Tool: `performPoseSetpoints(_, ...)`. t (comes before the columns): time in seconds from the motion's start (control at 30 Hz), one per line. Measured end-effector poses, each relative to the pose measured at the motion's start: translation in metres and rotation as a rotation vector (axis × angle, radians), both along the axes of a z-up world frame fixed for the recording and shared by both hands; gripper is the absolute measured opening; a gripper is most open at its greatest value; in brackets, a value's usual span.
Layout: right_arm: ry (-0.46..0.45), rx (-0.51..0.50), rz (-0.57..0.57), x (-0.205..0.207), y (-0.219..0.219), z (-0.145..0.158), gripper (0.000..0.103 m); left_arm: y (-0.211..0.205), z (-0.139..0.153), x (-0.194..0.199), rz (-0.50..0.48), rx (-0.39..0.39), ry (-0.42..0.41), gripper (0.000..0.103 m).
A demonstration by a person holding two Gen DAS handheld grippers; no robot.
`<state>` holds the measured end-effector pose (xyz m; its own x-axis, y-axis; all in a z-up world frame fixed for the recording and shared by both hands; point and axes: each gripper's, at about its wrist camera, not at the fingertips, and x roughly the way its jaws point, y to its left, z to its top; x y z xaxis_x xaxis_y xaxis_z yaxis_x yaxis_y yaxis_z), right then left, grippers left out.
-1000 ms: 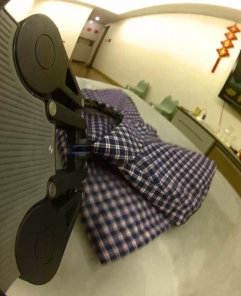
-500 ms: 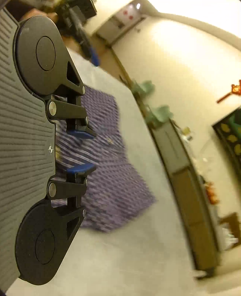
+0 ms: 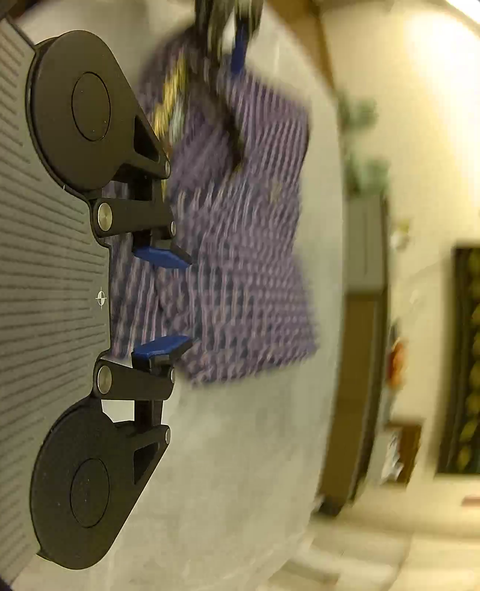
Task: Fold clothes
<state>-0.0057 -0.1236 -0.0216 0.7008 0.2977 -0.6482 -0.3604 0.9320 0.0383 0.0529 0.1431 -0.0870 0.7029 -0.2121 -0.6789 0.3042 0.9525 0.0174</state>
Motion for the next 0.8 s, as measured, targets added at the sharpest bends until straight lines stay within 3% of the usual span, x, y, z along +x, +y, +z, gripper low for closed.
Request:
performPoseSetpoints(0.07, 0.071, -0.019, 0.089, -0.005, 0.010, -0.002, 0.042, -0.004, 0.000, -0.002, 0.008, 0.016, -0.001, 0.061)
performPoseSetpoints(0.17, 0.087, -0.102, 0.090, 0.026, 0.012, -0.016, 0.052, -0.012, 0.003, -0.013, 0.050, -0.013, 0.029, 0.061)
performPoseSetpoints(0.2, 0.081, -0.133, 0.078, 0.039, 0.012, -0.019, 0.051, -0.025, 0.005, -0.024, -0.019, -0.063, 0.046, 0.061)
performPoseSetpoints(0.27, -0.088, -0.301, -0.077, 0.068, 0.014, -0.010, 0.048, -0.067, 0.011, -0.054, -0.284, -0.185, 0.077, 0.060)
performPoseSetpoints(0.3, -0.207, -0.431, -0.167, 0.082, 0.016, -0.008, 0.047, -0.094, 0.017, -0.075, -0.468, -0.209, 0.054, 0.041)
performPoseSetpoints(0.33, -0.278, -0.485, -0.237, 0.094, 0.011, -0.002, 0.046, -0.118, 0.026, -0.097, -0.634, -0.214, -0.004, 0.036)
performPoseSetpoints(0.43, -0.216, -0.278, -0.307, 0.105, -0.024, 0.028, 0.055, -0.123, 0.054, -0.115, -0.766, -0.278, -0.113, 0.048)
performPoseSetpoints(0.5, -0.173, -0.169, -0.304, 0.087, -0.048, 0.039, 0.059, -0.103, 0.063, -0.089, -0.655, -0.285, -0.135, 0.063)
performPoseSetpoints(0.57, -0.119, -0.067, -0.268, 0.062, -0.069, 0.040, 0.059, -0.078, 0.071, -0.055, -0.498, -0.282, -0.144, 0.071)
performPoseSetpoints(0.7, -0.024, 0.114, -0.158, 0.006, -0.066, 0.027, 0.062, -0.045, 0.076, 0.030, -0.242, -0.210, -0.131, 0.072)
performPoseSetpoints(0.8, -0.021, 0.165, -0.040, -0.025, -0.038, 0.005, 0.062, -0.047, 0.062, 0.095, -0.185, -0.146, -0.082, 0.072)
